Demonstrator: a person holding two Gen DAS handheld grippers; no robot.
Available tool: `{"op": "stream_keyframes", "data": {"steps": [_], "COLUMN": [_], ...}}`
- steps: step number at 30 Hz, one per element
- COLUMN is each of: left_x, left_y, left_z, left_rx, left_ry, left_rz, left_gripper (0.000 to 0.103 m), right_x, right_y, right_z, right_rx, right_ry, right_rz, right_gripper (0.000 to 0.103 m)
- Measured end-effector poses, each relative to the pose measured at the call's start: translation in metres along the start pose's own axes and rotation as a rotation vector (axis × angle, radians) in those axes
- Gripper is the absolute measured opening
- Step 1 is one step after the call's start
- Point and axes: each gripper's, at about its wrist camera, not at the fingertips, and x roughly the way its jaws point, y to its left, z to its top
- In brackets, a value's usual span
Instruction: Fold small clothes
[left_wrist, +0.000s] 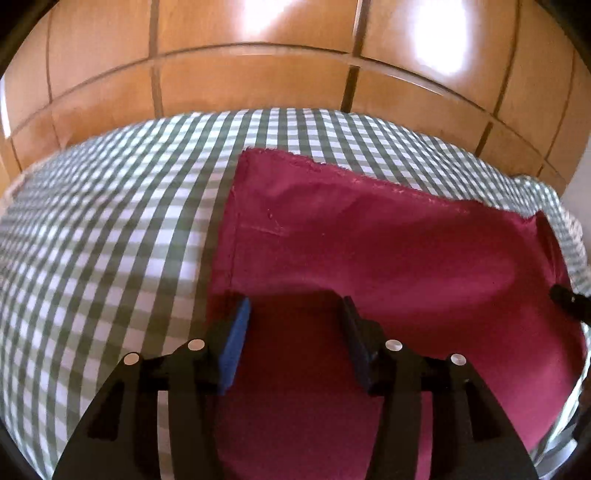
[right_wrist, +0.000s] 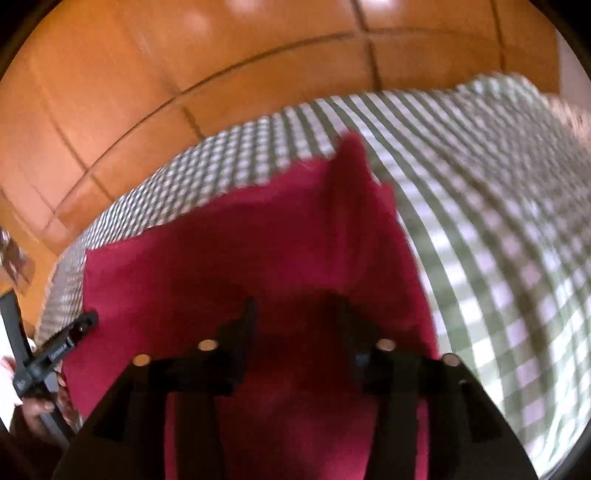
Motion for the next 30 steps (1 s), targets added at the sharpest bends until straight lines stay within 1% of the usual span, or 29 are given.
{"op": "stream_keyframes", "data": {"steps": [1,3,4,5,6,7,9,11,15,17,19,22,24,30], "left_x": [-0.001,-0.008,-0.018,-0.027,-0.037,-0.047,-0.071,-0.087,-0.106,-0.113,-0.117,-0.123,-0.124,-0.123], "left_y": [-0.001,-0.004,-0.007,-0.009,-0.011,-0.013,-0.018,-0.021,-0.023,-0.022,-0.022,-0.02,-0.019,-0.017], "left_z": [0.0,0.003,0.004,0.004,0.004,0.004,0.002,-0.001,-0.011,-0.016,-0.02,-0.028,-0.031,-0.037], "left_rx": [-0.008,-0.025,-0.029,-0.027,-0.023,-0.018,-0.004,0.007,0.031,0.044,0.055,0.065,0.07,0.076], "left_ry": [0.006,0.014,0.006,-0.005,-0.026,-0.057,-0.116,-0.143,-0.172,-0.176,-0.18,-0.183,-0.182,-0.173], "left_rz": [0.002,0.018,0.029,0.037,0.046,0.057,0.072,0.084,0.099,0.111,0.126,0.146,0.153,0.161], "left_gripper": [0.049,0.049,0.05,0.053,0.064,0.074,0.075,0.075,0.075,0.075,0.075,0.075,0.075,0.075], "right_x": [0.0,-0.003,-0.007,-0.01,-0.015,-0.02,-0.036,-0.049,-0.063,-0.06,-0.054,-0.048,-0.042,-0.042], "right_y": [-0.006,-0.011,-0.006,-0.001,0.006,0.013,0.028,0.043,0.057,0.06,0.054,0.039,0.029,0.029], "right_z": [0.001,0.003,0.003,0.003,0.001,-0.001,-0.008,-0.016,-0.032,-0.036,-0.04,-0.043,-0.04,-0.043], "right_rx": [0.034,0.075,0.054,0.034,0.005,-0.018,-0.078,-0.122,-0.162,-0.175,-0.167,-0.121,-0.107,-0.117], "right_ry": [-0.003,0.002,0.0,-0.003,-0.01,-0.017,-0.043,-0.064,-0.07,-0.062,-0.047,-0.021,-0.012,-0.01], "right_rz": [0.017,0.05,0.041,0.032,0.022,0.011,-0.019,-0.01,-0.006,-0.019,-0.049,-0.103,-0.136,-0.155], "right_gripper": [0.017,0.018,0.022,0.028,0.041,0.05,0.056,0.056,0.056,0.057,0.057,0.057,0.057,0.059]}}
